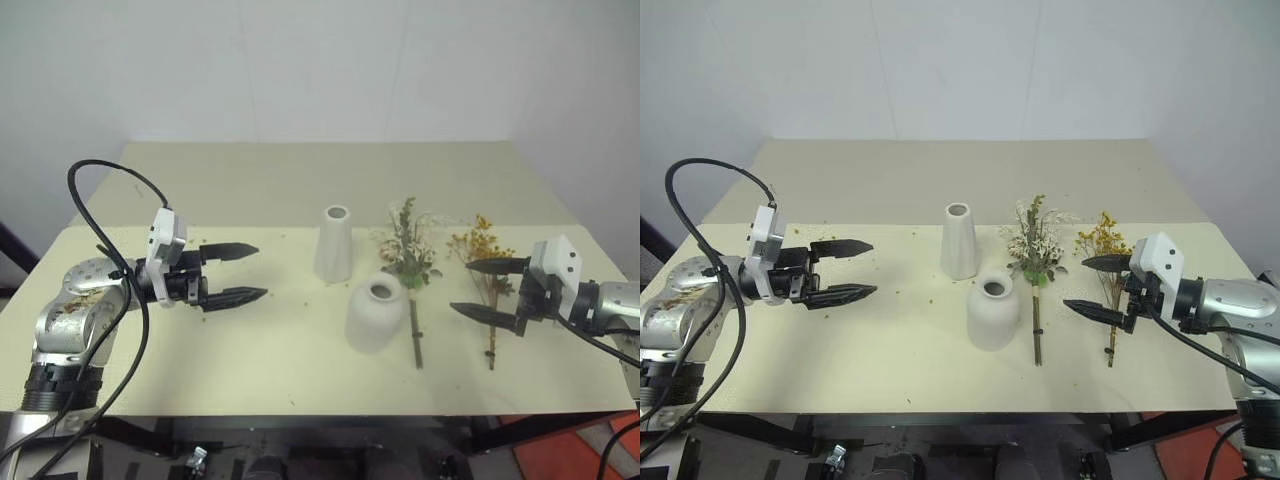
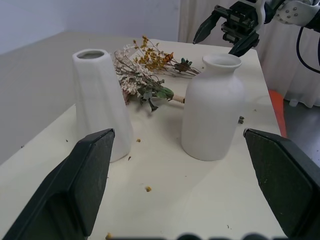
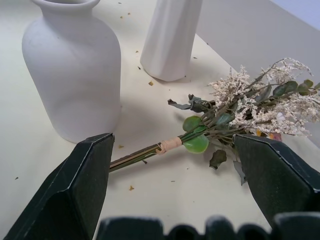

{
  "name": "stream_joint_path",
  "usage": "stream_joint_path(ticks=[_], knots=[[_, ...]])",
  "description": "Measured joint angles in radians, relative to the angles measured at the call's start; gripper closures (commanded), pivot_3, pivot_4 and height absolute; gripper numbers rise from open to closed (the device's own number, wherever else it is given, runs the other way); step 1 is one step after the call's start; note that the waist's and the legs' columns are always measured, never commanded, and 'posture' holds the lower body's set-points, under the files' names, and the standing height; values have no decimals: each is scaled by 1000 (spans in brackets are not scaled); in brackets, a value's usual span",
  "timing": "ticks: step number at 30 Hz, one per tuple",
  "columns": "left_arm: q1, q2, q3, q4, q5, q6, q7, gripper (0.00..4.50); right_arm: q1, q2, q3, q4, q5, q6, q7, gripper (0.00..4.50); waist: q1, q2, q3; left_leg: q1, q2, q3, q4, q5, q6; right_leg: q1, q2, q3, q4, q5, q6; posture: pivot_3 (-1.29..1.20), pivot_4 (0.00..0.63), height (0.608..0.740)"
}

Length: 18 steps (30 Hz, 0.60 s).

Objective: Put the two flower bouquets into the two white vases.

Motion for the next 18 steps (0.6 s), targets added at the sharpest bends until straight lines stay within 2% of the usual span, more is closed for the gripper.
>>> stream_joint_path(ticks=[9, 18], knots=[[-7, 8, -8, 70, 19, -33, -41, 0, 28, 6, 0, -18, 0, -1, -22, 21, -1, 0, 0, 0, 0, 0, 0, 0, 0, 0, 0, 0, 0, 0, 0, 0, 150, 740], [-129, -8, -57, 107, 46, -38, -65, 0, -3, 25, 1, -15, 6, 1, -41, 21, 0, 0, 0, -1, 0, 0, 0, 0, 0, 0, 0, 0, 0, 0, 0, 0, 150, 740]])
